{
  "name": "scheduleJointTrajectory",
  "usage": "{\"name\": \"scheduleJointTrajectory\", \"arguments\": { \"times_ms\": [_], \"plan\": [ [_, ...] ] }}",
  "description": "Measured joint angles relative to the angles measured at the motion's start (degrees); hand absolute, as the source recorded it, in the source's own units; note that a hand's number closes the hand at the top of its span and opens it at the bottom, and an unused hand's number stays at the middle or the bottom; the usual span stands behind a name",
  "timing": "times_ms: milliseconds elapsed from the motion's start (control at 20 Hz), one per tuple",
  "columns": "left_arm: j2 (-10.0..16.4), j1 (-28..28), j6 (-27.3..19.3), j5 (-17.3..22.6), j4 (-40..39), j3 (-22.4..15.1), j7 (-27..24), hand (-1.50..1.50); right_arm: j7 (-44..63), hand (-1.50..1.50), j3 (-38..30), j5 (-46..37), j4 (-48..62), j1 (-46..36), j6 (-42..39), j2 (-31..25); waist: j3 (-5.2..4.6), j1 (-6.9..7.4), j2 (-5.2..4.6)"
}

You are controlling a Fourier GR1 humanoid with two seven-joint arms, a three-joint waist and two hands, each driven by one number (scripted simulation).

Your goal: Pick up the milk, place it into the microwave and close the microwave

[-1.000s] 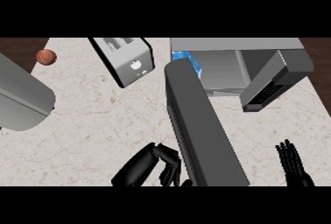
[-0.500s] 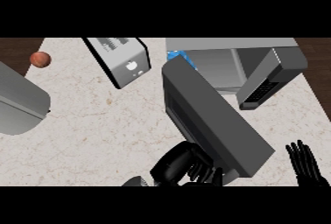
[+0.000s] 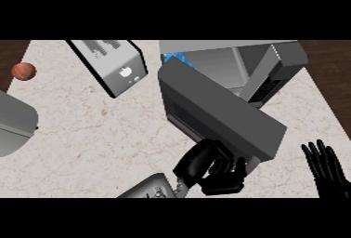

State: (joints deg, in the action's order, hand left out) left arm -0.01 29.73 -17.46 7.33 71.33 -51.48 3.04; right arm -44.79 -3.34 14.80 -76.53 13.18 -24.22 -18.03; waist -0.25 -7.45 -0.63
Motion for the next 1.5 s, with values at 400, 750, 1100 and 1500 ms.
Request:
{"name": "scheduleJointTrajectory", "arguments": {
  "times_ms": [400,750,1100,1500],
  "plan": [
    [0.02,5.82,-7.99,9.77,-5.46,1.09,-5.7,1.5,4.08,-1.5,2.66,3.56,-8.29,0.4,-1.1,-1.83,-0.1,-4.23,-1.14],
    [0.01,11.51,-14.76,15.31,-10.84,5.11,-9.65,1.5,7.63,-1.5,4.11,6.9,-13.44,1.0,-2.81,-3.87,-0.1,-6.81,-1.84],
    [0.0,16.27,-16.17,21.88,-15.6,9.41,-13.43,1.5,10.39,-1.5,5.05,10.22,-17.79,1.36,-4.63,-5.83,-0.13,-9.3,-2.91],
    [0.0,19.3,-16.77,26.81,-19.56,11.98,-17.93,1.5,12.71,-1.5,4.99,13.78,-21.31,2.21,-5.74,-7.48,-0.03,-11.61,-3.41]
  ]
}}
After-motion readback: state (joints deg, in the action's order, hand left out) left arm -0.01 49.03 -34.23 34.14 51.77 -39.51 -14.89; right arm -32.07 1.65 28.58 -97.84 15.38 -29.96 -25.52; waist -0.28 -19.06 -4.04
